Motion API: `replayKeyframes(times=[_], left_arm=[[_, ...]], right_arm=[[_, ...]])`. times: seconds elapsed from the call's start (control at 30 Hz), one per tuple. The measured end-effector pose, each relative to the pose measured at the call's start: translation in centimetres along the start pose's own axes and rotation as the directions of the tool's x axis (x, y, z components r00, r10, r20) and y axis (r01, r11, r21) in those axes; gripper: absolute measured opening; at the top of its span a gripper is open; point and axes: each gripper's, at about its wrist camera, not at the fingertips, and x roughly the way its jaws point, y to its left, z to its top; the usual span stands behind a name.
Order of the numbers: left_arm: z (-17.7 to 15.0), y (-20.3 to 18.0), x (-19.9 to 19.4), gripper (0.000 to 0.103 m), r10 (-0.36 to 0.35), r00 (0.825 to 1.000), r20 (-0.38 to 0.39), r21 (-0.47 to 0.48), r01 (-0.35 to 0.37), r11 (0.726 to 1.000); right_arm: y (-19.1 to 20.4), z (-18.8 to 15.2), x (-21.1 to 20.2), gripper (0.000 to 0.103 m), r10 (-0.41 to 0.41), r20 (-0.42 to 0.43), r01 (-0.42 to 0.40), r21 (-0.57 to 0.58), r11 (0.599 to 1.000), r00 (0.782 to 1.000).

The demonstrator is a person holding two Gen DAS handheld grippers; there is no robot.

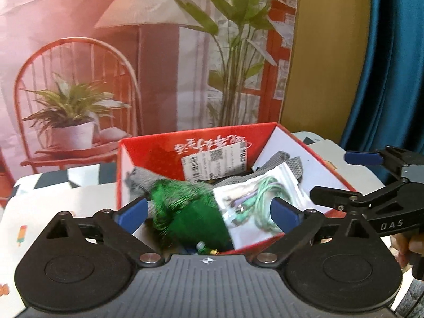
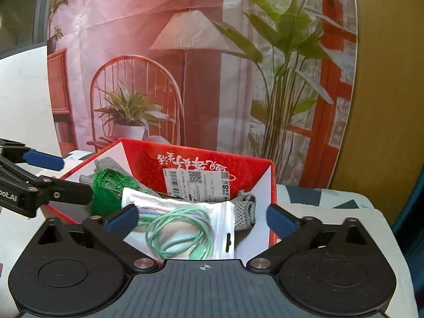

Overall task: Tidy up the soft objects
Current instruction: 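Lower the cable bag into the box and open both grippers, then move both grippers back down to the white fabric in front of the box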

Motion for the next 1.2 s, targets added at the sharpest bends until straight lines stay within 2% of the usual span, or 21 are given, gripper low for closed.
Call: replayKeyframes(times=[0.43,0.7,0.87,1.2], left_arm=[[-3.6,1.2,-4.2,0.103,0.093,0.996,0.018,-0.052,-0.092,0.994],[-6.1,1.7,-5.5,0.103,0.107,0.994,0.016,-0.115,-0.104,0.988],[-7.8,1.7,-6.3,0.103,0.101,0.995,0.01,-0.143,-0.099,0.985],[-10.5,1.9,-6.8,0.103,0.124,0.992,-0.022,-0.181,-0.126,0.975]], right_arm=[[0.2,-2.1,-1.8,0.103,-0.008,0.0,0.008,0.098,0.995,1.0],[-0.1,-4.4,-3.1,0.103,-0.022,0.015,0.019,0.173,0.985,1.0],[0.2,-5.6,-3.9,0.103,-0.08,0.014,0.077,0.173,0.982,0.997],[1.1,-8.4,-4.3,0.103,-0.117,-0.013,0.118,0.153,0.981,0.993]])
